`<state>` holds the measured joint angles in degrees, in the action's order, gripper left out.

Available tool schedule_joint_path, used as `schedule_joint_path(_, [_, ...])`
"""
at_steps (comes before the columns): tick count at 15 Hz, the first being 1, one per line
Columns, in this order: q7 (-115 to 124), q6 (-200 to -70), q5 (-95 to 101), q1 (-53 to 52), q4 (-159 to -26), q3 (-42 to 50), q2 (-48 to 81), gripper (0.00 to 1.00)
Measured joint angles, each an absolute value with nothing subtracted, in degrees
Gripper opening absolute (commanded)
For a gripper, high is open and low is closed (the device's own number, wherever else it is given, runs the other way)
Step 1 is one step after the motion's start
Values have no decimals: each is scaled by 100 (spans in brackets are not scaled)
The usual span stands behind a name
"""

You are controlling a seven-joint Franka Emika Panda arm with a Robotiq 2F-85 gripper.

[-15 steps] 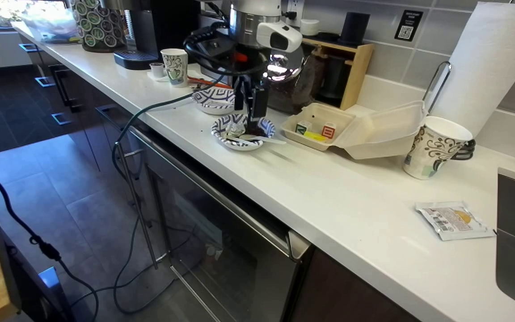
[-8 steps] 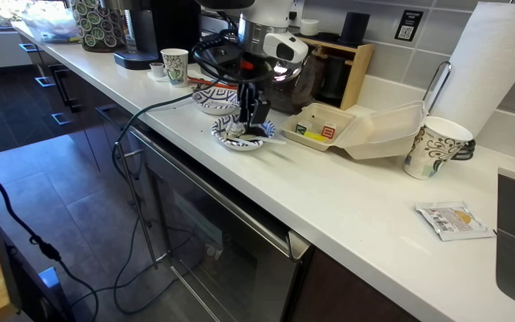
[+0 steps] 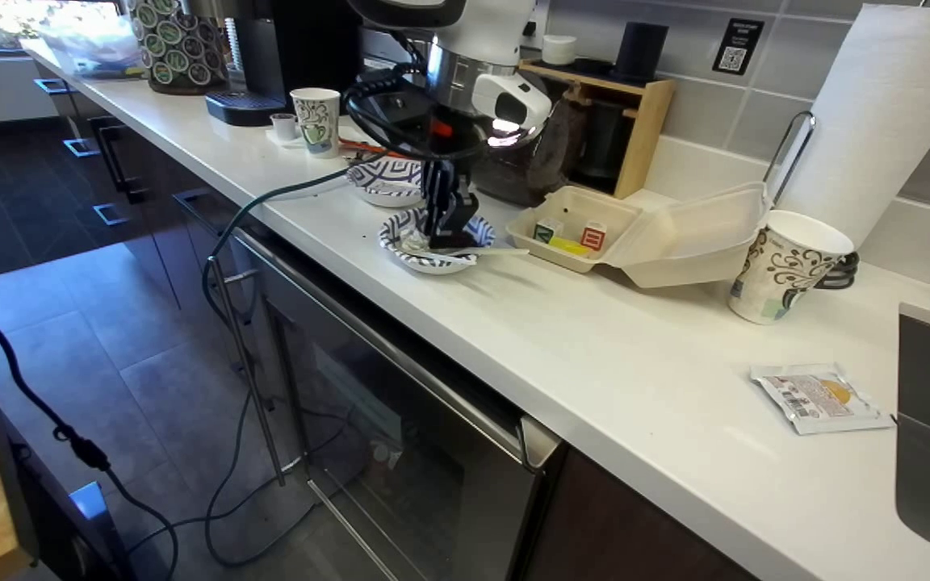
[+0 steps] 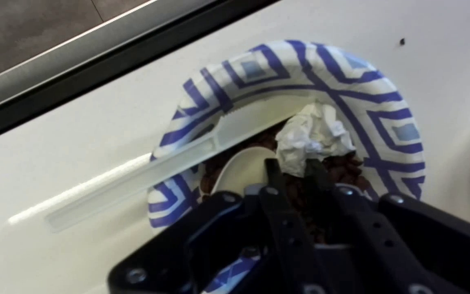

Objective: Remove the crumpled napkin from the bowl on the right.

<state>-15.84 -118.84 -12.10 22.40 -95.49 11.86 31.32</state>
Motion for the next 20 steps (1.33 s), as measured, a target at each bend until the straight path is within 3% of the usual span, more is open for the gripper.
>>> schedule_joint_path(11, [-2112, -11412, -1504, 2414, -9512, 1013, 2303, 0])
schedule_joint_path(20, [-2870, -11221, -1519, 2016, -10515, 838, 1130, 1])
